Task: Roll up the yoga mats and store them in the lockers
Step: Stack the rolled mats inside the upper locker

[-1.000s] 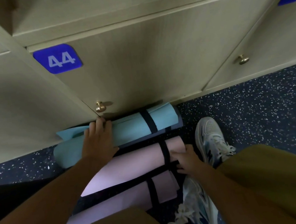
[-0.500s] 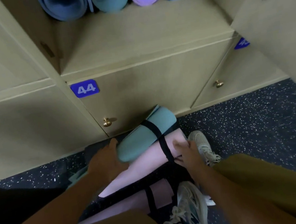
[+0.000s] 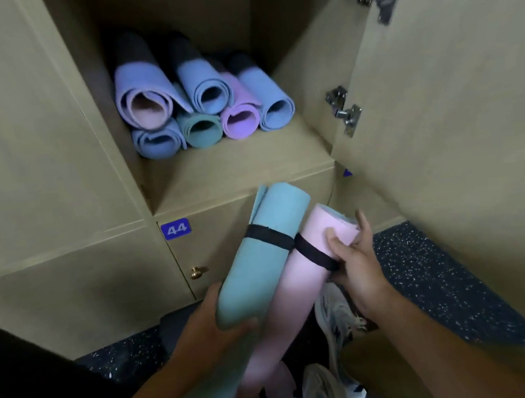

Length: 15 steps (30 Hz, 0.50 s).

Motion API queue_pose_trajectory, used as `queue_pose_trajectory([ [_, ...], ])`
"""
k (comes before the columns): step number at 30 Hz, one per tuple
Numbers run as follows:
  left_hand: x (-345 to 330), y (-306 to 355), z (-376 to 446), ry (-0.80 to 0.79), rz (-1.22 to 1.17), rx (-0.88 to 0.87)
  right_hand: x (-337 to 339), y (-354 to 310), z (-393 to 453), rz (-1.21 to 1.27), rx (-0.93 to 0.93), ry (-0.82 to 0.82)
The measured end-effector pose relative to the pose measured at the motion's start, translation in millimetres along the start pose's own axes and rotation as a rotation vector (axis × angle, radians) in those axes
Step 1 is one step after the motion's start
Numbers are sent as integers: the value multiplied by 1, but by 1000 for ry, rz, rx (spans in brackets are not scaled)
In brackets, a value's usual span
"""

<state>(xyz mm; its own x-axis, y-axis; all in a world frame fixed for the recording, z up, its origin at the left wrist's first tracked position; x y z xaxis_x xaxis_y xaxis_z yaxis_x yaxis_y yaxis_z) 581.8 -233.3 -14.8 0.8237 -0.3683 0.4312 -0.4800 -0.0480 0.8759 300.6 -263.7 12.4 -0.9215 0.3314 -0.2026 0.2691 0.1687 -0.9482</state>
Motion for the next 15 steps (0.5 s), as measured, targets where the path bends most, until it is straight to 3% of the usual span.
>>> queue_pose_trajectory([
  [6,23,61,-19,-63,-235,12,-15,-48,-12,95,36,36],
  [10,31,96,-28,-66,-282,-6,-37,-50,-21,132,-151,-85],
  [15,37,114,-36,-63,-319,46,-42,-51,-24,190,-244,-240],
])
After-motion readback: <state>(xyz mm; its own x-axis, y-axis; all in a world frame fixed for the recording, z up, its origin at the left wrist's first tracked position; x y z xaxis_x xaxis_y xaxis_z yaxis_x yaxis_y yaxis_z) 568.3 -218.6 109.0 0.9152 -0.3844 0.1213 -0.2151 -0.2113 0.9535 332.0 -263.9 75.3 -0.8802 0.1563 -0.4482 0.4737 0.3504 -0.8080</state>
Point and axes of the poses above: each hand's wrist, its own z-axis towards the middle knuckle, its own x-axis out of the back of the hand, y = z × x, the point moved 5 cm from there along z, towards the middle knuckle, and after that the axes turned 4 degrees about -y, right-handed, at the moved point
